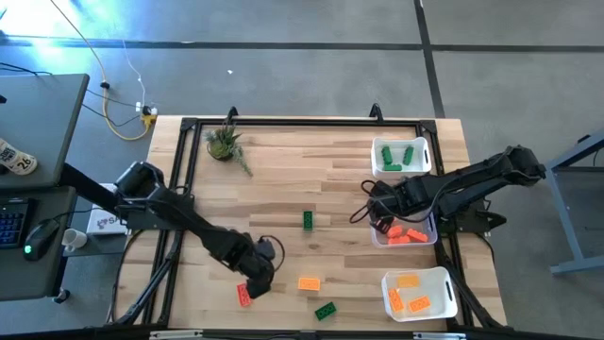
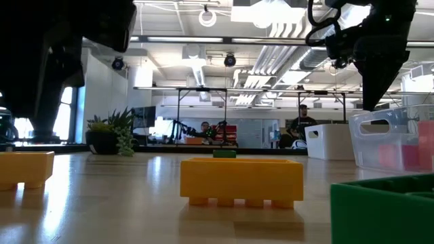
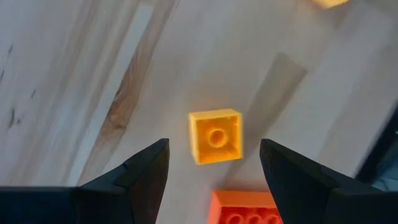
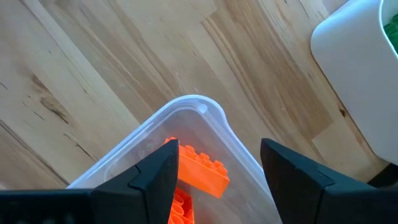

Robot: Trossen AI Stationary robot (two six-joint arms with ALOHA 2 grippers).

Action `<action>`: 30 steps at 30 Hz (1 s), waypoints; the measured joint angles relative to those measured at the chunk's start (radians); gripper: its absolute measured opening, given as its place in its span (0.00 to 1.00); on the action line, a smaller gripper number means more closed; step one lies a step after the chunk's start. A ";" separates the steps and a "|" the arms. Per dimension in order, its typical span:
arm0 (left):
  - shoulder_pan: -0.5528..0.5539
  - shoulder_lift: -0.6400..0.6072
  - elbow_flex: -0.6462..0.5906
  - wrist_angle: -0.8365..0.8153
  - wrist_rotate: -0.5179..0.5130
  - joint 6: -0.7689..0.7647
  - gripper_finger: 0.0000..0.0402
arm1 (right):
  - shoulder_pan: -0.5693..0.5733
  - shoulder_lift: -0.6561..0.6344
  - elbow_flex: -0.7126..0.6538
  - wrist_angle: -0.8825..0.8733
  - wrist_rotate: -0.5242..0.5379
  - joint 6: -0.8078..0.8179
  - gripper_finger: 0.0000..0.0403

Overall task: Sort & place blocks by color
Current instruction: Put the yellow game piece into the bottom white bin

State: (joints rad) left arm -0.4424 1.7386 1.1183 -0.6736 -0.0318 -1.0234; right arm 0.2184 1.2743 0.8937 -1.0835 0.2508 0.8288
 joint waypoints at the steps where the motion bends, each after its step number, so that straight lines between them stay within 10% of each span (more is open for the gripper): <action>1: -0.004 0.011 0.000 -0.003 0.002 -0.005 0.59 | 0.000 0.000 0.000 0.001 0.000 0.000 0.53; 23: -0.031 0.132 0.001 0.044 -0.013 -0.047 0.58 | 0.000 0.000 0.001 0.006 -0.004 0.000 0.53; 30: -0.029 0.132 0.001 0.034 -0.026 0.007 0.42 | 0.000 0.000 0.001 0.014 -0.017 0.002 0.53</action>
State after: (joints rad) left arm -0.4717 1.8709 1.1188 -0.6397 -0.0578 -1.0166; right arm 0.2184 1.2743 0.8944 -1.0696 0.2341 0.8306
